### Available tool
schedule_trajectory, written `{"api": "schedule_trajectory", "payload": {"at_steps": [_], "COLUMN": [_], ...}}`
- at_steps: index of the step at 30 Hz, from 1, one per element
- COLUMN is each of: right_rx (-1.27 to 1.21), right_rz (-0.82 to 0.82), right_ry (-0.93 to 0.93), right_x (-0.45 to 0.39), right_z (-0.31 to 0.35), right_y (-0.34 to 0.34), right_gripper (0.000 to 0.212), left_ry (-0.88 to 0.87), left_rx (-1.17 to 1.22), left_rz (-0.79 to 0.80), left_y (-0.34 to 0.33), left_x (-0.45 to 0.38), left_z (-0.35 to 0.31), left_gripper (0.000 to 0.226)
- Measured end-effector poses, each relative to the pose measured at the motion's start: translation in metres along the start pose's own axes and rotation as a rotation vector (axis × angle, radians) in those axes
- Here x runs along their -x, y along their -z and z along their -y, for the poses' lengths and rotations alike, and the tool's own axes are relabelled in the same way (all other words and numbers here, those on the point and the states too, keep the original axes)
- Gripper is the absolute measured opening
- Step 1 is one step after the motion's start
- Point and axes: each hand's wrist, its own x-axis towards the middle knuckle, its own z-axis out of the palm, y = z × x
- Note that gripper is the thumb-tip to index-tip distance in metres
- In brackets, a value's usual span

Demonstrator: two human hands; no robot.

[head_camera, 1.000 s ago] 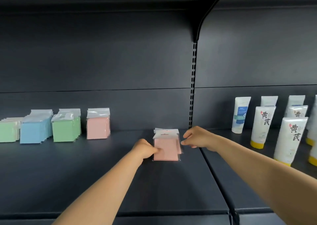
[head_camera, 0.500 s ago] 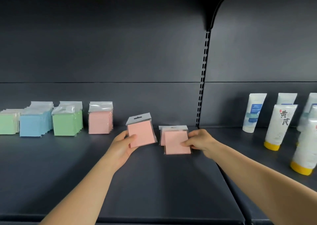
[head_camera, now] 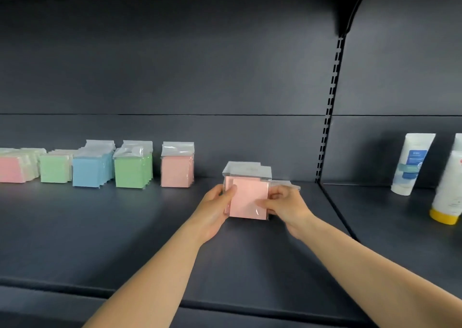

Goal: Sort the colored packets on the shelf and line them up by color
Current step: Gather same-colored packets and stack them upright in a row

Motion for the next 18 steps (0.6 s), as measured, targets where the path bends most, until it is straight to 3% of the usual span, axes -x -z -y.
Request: {"api": "schedule_trajectory", "payload": {"at_steps": [4,9,14,18], "right_rx": [0.11,-0.034,0.009,0.011], "right_rz": [-0.083,-0.138,-0.184,-0.267], "right_ry": [0.071,0.106,0.172,0.212], "right_x": [-0.004,-0.01,-0.026,-0.035], "right_z": [0.001,0.018,0.026,0.028], "right_y": [-0.034,-0.088,-0.162,-0.21], "right_gripper": [0.019,0.029,0.026,0.029], "left_ry": [-0.066,-0.134,-0.257,-0.341], "left_rx": [-0.111,-0.169,-0.538,-0.618], "left_rz": [-0.001,-0.013,-0.217,-0.304], "left_y": [0.016,0.064,0.122,0.154], "left_x": [-0.001,-0.009,-0.03,-0.056], "left_z": [-0.004,-0.03,-0.05,-0.053], "left_gripper": [0.023,0.023,0.016,0.027]}}
